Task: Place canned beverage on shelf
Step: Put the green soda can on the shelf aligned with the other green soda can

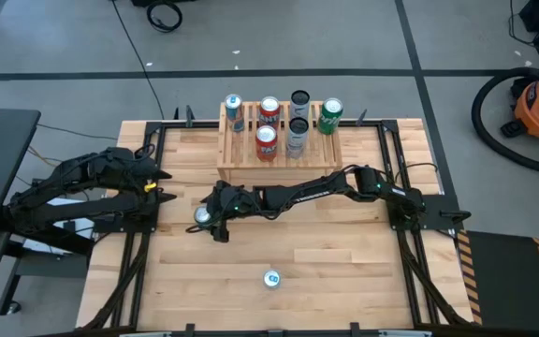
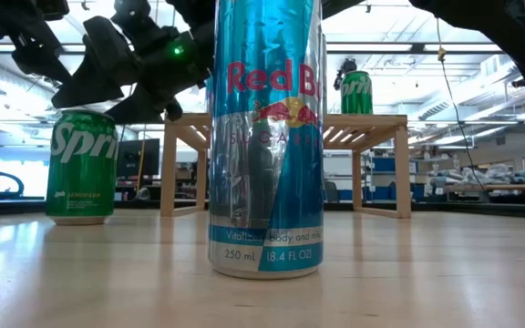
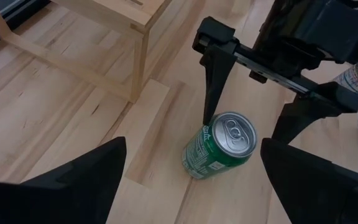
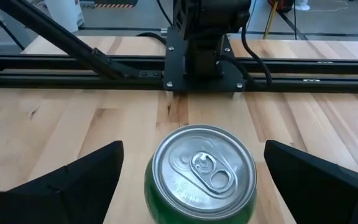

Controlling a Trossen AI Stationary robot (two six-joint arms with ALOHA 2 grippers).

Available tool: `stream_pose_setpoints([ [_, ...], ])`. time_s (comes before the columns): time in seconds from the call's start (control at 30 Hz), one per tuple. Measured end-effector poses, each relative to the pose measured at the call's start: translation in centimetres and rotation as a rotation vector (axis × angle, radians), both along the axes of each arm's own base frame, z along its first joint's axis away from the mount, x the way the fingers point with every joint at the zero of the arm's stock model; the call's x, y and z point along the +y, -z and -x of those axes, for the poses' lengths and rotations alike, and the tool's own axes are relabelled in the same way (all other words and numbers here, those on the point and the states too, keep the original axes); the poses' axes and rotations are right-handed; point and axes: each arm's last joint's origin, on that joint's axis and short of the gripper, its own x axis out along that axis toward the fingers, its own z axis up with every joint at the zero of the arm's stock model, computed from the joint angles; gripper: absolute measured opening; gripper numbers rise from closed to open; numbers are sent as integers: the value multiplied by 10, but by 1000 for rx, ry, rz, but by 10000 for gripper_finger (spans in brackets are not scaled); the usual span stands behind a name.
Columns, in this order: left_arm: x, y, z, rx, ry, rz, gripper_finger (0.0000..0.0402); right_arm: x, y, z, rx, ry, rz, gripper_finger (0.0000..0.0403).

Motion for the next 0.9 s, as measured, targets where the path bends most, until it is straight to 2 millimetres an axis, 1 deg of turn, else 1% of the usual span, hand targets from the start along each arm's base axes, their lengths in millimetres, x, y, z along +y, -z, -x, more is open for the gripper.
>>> stream_pose_setpoints([
  [0.63,0,0,0,-2,-6,8,373,0,3,1,37,1,-9,399],
  [0.8,0,0,0,-2,-7,8,373,0,18,5,18,1,-9,399],
  [0.9,0,0,0,-2,-6,8,373,-1,19,5,-9,5,-7,399],
])
